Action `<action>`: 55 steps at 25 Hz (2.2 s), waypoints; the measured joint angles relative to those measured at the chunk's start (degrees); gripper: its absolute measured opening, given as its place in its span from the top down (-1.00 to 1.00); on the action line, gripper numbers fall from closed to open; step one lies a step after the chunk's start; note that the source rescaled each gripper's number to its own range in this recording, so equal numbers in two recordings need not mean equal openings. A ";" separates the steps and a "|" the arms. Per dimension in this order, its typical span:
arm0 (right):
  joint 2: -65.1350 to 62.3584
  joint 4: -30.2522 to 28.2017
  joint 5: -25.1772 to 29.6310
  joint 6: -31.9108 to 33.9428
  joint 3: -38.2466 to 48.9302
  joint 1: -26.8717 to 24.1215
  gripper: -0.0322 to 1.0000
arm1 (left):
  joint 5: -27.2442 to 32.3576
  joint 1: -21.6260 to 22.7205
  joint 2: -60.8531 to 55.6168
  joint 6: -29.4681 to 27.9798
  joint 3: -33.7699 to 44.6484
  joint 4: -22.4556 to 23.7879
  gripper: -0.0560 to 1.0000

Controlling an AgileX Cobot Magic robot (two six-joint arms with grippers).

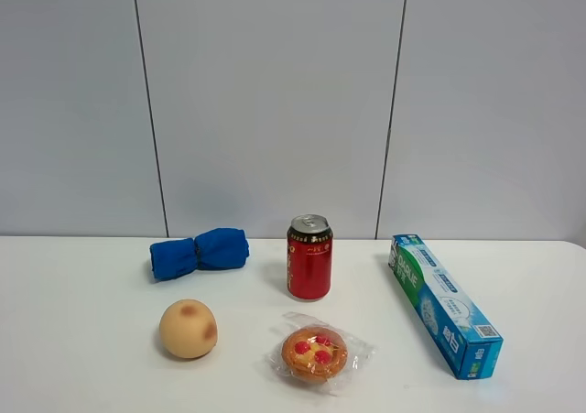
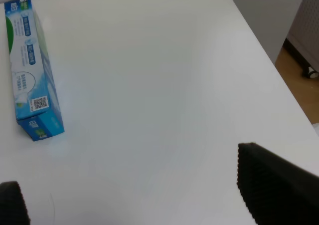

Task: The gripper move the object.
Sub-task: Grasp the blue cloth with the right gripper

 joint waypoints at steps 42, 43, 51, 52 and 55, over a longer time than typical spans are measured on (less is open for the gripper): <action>0.00 0.00 0.00 0.00 0.00 0.00 -0.77 | 0.00 0.00 0.00 0.00 0.00 0.00 -1.00; 0.00 0.00 0.00 0.00 0.00 0.00 -0.77 | 0.00 0.00 0.00 0.00 0.00 0.00 -1.00; 0.00 4.31 -2.37 -6.25 -1.66 0.00 -0.77 | 0.00 0.00 0.00 0.00 0.00 0.00 -1.00; 0.00 5.87 -3.01 -8.24 -2.15 0.00 -0.77 | 0.00 0.00 0.00 0.00 0.00 0.00 -1.00; 0.68 9.93 -4.09 -14.97 -3.94 0.00 -0.77 | 0.00 0.00 0.00 0.00 0.00 0.00 -1.00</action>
